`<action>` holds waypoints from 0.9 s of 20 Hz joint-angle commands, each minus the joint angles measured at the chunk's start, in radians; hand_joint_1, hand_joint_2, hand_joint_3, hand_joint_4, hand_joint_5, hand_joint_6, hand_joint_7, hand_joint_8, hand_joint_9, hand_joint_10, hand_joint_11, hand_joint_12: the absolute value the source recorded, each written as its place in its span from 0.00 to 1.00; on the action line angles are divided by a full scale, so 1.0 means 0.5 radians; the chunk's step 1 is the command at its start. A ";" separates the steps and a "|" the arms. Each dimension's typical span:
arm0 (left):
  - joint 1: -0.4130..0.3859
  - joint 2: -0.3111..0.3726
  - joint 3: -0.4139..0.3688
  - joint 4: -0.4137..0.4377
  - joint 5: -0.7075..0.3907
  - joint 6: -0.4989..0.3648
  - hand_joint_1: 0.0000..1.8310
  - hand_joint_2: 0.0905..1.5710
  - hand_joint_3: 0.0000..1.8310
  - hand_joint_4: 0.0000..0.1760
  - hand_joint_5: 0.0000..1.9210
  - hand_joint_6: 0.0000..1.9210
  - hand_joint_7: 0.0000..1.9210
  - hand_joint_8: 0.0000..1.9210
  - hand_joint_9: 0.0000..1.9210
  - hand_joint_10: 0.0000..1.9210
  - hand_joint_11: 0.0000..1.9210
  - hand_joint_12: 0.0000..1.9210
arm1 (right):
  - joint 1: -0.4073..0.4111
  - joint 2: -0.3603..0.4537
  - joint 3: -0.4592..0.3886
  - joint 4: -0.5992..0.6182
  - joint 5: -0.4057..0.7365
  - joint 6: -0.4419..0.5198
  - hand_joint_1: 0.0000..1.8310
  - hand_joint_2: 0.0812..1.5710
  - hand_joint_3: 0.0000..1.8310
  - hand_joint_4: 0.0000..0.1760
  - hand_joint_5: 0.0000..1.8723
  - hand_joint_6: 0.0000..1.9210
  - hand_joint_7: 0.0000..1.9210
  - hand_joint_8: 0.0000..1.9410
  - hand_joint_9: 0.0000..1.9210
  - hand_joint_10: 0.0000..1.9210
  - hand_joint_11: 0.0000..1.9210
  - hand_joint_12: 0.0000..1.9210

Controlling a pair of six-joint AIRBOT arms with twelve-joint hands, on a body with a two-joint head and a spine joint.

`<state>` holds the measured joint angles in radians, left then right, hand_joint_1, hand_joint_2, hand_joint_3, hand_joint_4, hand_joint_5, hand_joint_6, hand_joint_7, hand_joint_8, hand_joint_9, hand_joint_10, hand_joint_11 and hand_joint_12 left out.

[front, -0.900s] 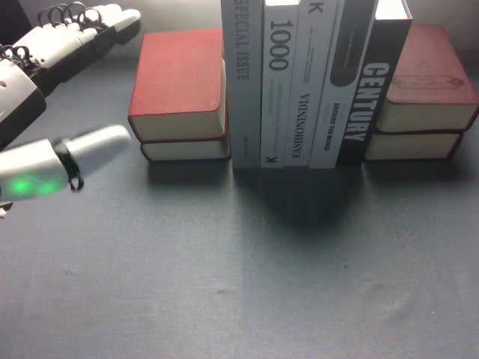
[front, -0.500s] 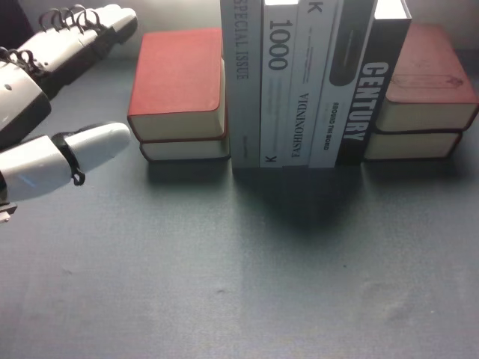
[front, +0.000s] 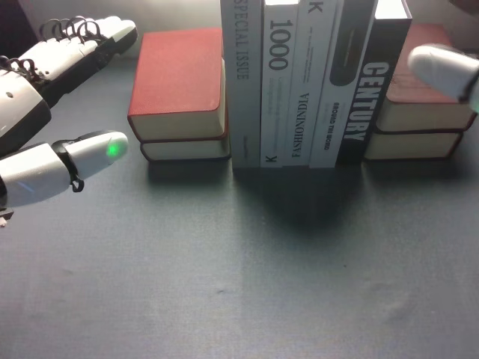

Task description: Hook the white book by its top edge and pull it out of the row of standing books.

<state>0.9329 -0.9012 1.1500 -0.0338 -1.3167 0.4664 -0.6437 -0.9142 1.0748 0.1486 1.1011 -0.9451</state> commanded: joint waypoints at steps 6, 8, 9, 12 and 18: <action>-0.010 -0.004 0.019 -0.027 -0.227 -0.016 0.18 0.88 0.00 0.00 0.03 0.00 0.00 0.00 0.00 0.00 0.00 0.00 | 0.164 -0.100 0.101 0.010 0.040 -0.046 0.11 0.89 0.01 0.27 0.08 0.02 0.00 0.00 0.00 0.00 0.00 0.00; -0.010 -0.006 0.021 -0.028 -0.235 -0.018 0.18 0.89 0.00 0.00 0.03 0.00 0.00 0.00 0.00 0.00 0.00 0.00 | 0.167 -0.113 0.113 0.009 0.004 -0.046 0.11 0.90 0.01 0.16 0.13 0.04 0.00 0.00 0.00 0.00 0.00 0.00; -0.010 -0.006 0.021 -0.028 -0.238 -0.018 0.18 0.89 0.00 0.00 0.03 0.00 0.00 0.00 0.00 0.00 0.00 0.00 | 0.167 -0.115 0.115 0.010 -0.003 -0.046 0.10 0.91 0.01 0.00 0.19 0.05 0.00 0.00 0.00 0.00 0.00 0.00; 0.003 -0.004 0.019 -0.038 -0.250 -0.020 0.18 0.89 0.00 0.00 0.04 0.00 0.00 0.00 0.00 0.00 0.00 0.00 | 0.167 -0.119 0.112 0.008 -0.017 -0.046 0.14 0.90 0.00 0.00 0.35 0.08 0.07 0.01 0.00 0.00 0.00 0.00; 0.048 0.021 -0.003 -0.086 -0.310 -0.022 0.16 0.89 0.00 0.00 0.04 0.00 0.00 0.00 0.00 0.00 0.00 0.00 | 0.071 -0.028 -0.046 -0.109 0.184 0.010 0.08 0.91 0.00 0.00 0.38 0.15 0.10 0.00 0.00 0.01 0.00 0.00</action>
<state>0.9630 -0.8993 1.1473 -0.0513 -1.3464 0.4599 -0.6224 -0.9291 1.0462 0.0914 1.1187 -0.9356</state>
